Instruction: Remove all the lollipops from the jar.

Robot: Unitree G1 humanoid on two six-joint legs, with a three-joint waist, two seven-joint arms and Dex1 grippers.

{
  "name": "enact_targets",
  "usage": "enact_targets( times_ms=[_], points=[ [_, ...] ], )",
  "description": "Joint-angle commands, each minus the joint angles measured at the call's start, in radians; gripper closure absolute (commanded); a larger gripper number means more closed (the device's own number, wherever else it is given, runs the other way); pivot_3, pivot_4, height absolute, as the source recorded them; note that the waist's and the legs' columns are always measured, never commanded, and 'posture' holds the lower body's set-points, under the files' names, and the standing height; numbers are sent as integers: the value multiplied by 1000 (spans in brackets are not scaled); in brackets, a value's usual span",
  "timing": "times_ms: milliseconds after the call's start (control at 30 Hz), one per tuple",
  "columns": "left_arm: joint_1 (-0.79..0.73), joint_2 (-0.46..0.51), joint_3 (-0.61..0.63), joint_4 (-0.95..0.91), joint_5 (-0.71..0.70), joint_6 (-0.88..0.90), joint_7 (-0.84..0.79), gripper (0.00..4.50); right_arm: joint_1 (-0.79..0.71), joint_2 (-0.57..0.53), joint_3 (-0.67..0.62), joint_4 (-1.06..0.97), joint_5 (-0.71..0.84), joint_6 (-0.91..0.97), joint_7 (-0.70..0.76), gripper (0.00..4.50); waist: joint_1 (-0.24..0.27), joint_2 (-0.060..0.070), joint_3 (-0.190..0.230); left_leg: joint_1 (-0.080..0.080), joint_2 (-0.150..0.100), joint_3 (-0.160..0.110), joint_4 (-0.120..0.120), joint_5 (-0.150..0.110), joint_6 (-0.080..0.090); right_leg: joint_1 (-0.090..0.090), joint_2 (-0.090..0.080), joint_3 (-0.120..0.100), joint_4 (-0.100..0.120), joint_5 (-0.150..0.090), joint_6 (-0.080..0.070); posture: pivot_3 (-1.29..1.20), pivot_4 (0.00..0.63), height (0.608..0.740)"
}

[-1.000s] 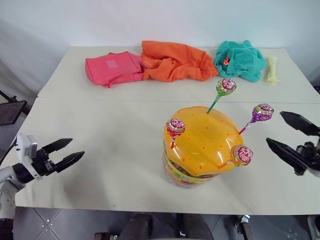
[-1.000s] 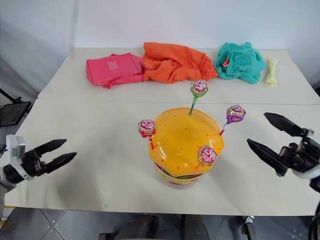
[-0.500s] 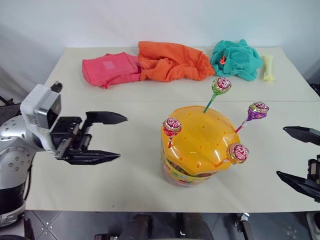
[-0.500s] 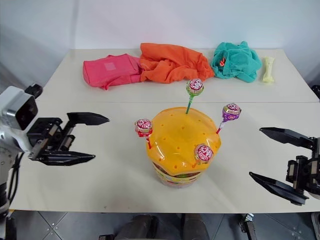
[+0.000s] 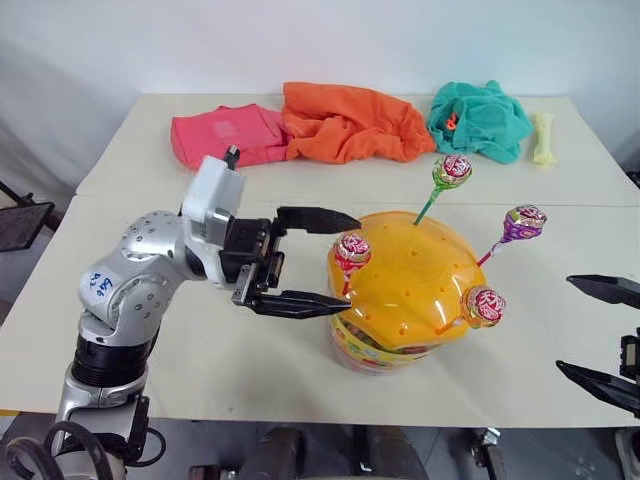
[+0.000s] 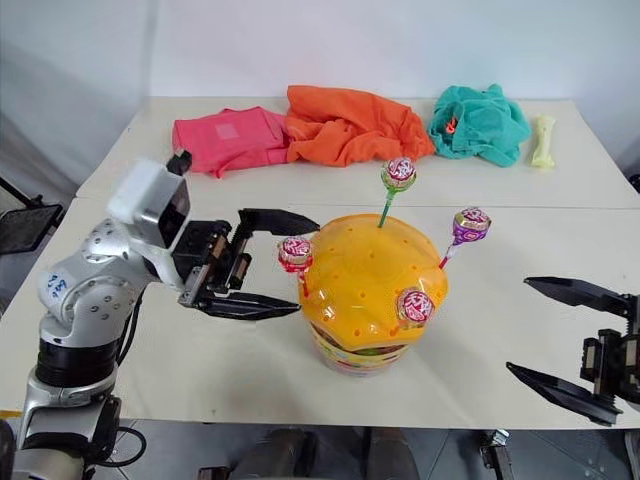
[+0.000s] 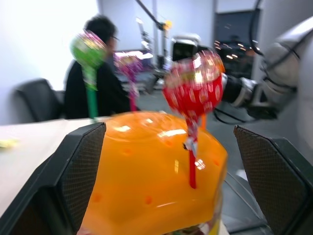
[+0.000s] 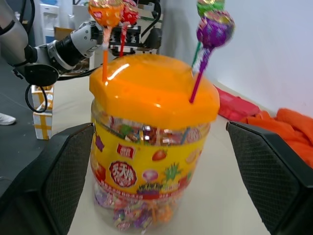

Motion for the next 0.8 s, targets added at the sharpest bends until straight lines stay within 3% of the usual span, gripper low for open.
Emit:
enact_targets(
  times_ms=[33,300,400,533,633,700,800],
  points=[
    [-27,-3,-7,3,2,3,-12,1202,12,8,-52,5,12,-19,24,0,0,0,0,0,0,0,0,0,0,0,0,0,0,0,0,0,150,740],
    [-51,-41,0,13,-20,20,1,3509,35,22,-80,33,16,-28,52,0,1,0,0,0,0,0,1,0,0,1,0,0,0,0,0,0,150,740],
    [-71,-88,65,22,-149,82,82,4383,23,18,-75,61,22,-31,64,0,2,0,0,0,0,0,1,0,0,1,0,0,0,0,0,0,150,740],
    [-74,-54,204,99,-391,217,166,4445,-10,12,-66,68,69,0,39,0,-2,-1,1,0,0,0,3,0,0,1,0,0,1,0,0,0,150,740],
    [-56,40,312,207,-480,306,201,4445,-44,10,-54,41,113,32,-4,0,-5,-1,1,1,1,0,1,0,0,0,1,1,2,0,0,0,150,740],
    [-29,100,384,298,-476,323,239,4445,-63,11,-40,11,131,48,-29,0,-7,-1,0,1,1,0,1,0,-1,0,1,1,3,0,0,0,150,740],
    [62,215,440,437,-297,251,257,4445,-93,16,-17,-36,158,66,-46,0,-5,0,0,2,1,1,-1,0,-1,-1,1,2,3,-1,-1,0,150,740]
  ],
)
